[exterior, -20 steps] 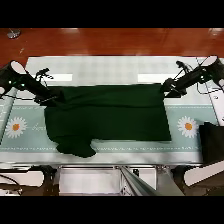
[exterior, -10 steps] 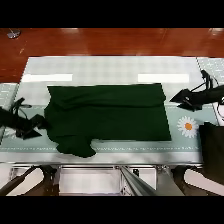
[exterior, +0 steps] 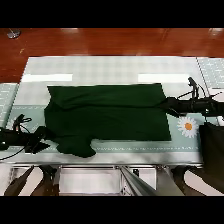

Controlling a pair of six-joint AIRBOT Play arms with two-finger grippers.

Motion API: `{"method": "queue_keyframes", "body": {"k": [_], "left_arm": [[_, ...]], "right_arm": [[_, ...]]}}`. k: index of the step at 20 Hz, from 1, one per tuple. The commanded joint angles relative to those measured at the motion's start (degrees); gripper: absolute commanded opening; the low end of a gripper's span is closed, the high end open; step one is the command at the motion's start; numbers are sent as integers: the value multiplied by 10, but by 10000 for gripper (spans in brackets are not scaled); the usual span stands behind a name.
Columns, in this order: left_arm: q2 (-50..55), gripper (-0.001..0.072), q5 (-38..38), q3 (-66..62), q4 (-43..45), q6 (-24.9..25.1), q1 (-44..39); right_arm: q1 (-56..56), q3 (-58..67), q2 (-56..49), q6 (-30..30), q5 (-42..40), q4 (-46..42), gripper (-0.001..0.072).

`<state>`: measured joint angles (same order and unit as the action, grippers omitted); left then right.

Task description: Fold the shirts.

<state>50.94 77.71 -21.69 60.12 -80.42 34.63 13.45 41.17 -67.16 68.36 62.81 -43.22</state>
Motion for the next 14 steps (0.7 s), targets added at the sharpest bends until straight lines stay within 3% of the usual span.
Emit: {"method": "queue_keyframes", "body": {"k": [1, 11, 12, 13, 14], "left_arm": [[-5, 701, -19, 17, -31, -6, -22], [54, 697, -57, 38, -78, 27, -151], [54, 560, -51, 38, -90, 43, -151], [54, 142, -44, 38, -110, 71, -149], [54, 22, -37, 37, -132, 99, -149]], "right_arm": [[-18, -5, 3, 0, -17, 14, 619], [27, 14, 3, 5, -6, 49, 620], [59, 27, 3, 8, 14, 45, 620], [93, 40, 3, 12, 37, 38, 620], [131, 51, 3, 19, 64, 22, 620]]}}
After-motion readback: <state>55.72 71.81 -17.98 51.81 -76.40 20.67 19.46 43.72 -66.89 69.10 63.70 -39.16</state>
